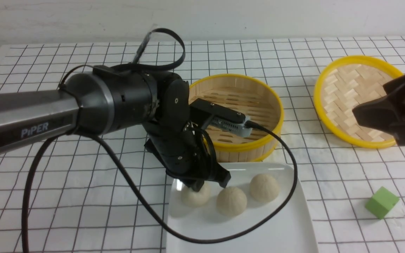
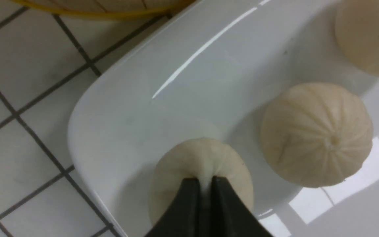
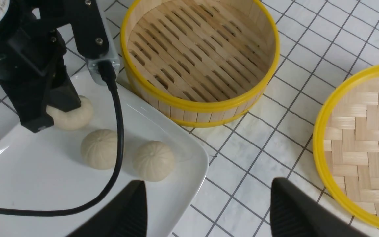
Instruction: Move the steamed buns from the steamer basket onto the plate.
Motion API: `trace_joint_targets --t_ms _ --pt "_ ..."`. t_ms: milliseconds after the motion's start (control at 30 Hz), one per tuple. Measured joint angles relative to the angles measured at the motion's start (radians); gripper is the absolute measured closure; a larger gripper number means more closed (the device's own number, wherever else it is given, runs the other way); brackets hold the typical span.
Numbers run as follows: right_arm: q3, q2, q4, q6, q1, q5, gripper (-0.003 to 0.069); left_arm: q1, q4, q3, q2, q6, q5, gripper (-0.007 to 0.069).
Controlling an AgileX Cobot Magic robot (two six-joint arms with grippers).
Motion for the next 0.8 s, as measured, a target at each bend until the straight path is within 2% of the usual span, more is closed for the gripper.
trace_joint_targets --t_ms 100,267,400,633,800 --pt "0.000 0.000 0.006 -0.004 0.000 0.000 0.0165 0.000 0.002 0.000 0.000 0.000 0.000 0.0522" --pt "0.000 0.000 0.007 -0.007 0.000 0.000 0.0165 0.000 0.002 0.000 0.000 0.000 -0.008 0.0392" --pt "0.000 0.000 0.007 -0.007 0.000 0.000 0.0165 0.000 0.002 0.000 0.000 0.000 -0.008 0.0334" --pt "0.000 0.000 0.009 -0.007 0.000 -0.002 0.0165 0.000 0.003 -0.017 -0.012 -0.002 0.000 0.0318" --pt "0.000 -0.003 0.014 -0.007 0.000 -0.036 0.0165 0.000 0.052 -0.130 -0.076 -0.004 -0.002 0.0318"
